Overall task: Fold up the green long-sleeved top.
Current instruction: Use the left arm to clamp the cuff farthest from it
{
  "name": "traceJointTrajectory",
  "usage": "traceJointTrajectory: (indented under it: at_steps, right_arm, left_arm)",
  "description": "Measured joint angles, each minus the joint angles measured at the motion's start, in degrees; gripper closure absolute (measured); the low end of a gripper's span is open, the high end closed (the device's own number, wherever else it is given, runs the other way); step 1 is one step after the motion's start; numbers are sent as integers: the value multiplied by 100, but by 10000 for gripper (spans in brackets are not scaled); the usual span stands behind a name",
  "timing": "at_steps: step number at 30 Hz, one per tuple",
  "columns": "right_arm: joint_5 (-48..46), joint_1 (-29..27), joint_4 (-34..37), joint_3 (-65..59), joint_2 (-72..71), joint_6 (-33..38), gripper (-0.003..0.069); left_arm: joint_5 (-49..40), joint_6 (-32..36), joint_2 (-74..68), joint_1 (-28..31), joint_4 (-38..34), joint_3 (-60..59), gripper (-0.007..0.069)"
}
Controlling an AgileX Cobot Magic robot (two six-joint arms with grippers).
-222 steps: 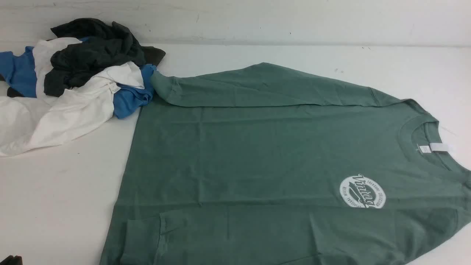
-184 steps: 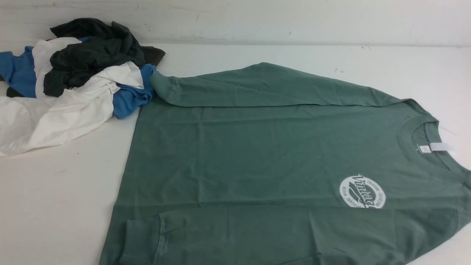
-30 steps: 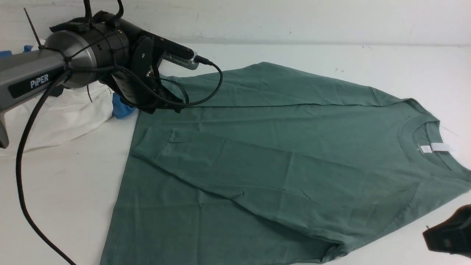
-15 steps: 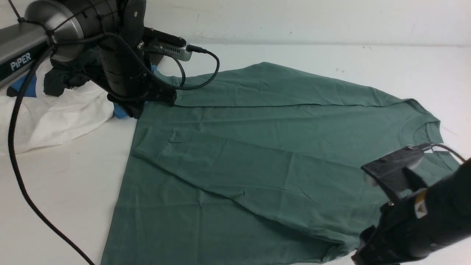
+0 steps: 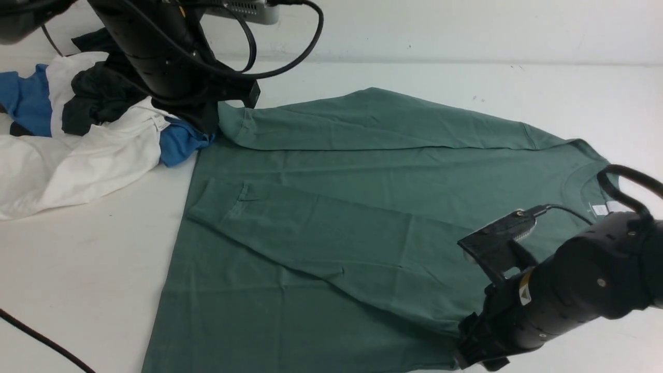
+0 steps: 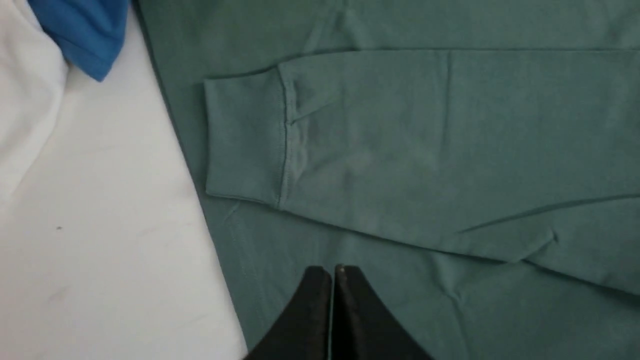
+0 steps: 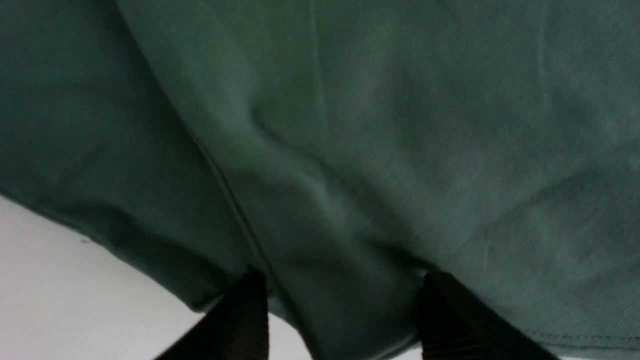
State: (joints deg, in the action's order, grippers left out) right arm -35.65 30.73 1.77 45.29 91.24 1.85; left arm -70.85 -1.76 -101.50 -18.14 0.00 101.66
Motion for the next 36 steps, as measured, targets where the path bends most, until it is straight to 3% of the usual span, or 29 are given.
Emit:
traceJointTrajectory:
  at_steps: [4, 5, 6, 9, 18, 28, 32, 35, 36]
  right_arm:
    - [-447, 0, 0, 135, 0, 0, 514]
    - [-476, 0, 0, 147, 0, 0, 526]
    - [-702, 0, 0, 170, 0, 0, 613]
    - [-1006, 0, 38, 170, 0, 0, 650]
    - [-1475, 11, 294, -330, -283, -268, 650]
    - [-1740, 11, 809, -1220, -1344, -638, 636]
    - [-1875, 11, 809, -1220, -1371, -734, 576]
    - [-2071, 11, 809, -1220, -1371, -768, 445]
    - [-2078, 11, 809, -1220, -1371, -777, 438]
  left_arm:
    - [6, 0, 336, -26, 0, -483, 629]
    - [6, 0, 376, -26, 0, -565, 629]
    - [6, 0, 551, -26, 0, -917, 629]
    - [123, -40, 820, -26, 0, -1514, 629]
    - [264, -154, 1340, -26, 0, -2589, 629]
    - [414, -194, 1476, -26, 0, -2779, 629]
    - [602, -281, 1476, -26, 0, -2779, 629]
    - [908, -557, 1476, -26, 0, -2779, 629]
    - [933, -573, 1476, -26, 0, -2779, 629]
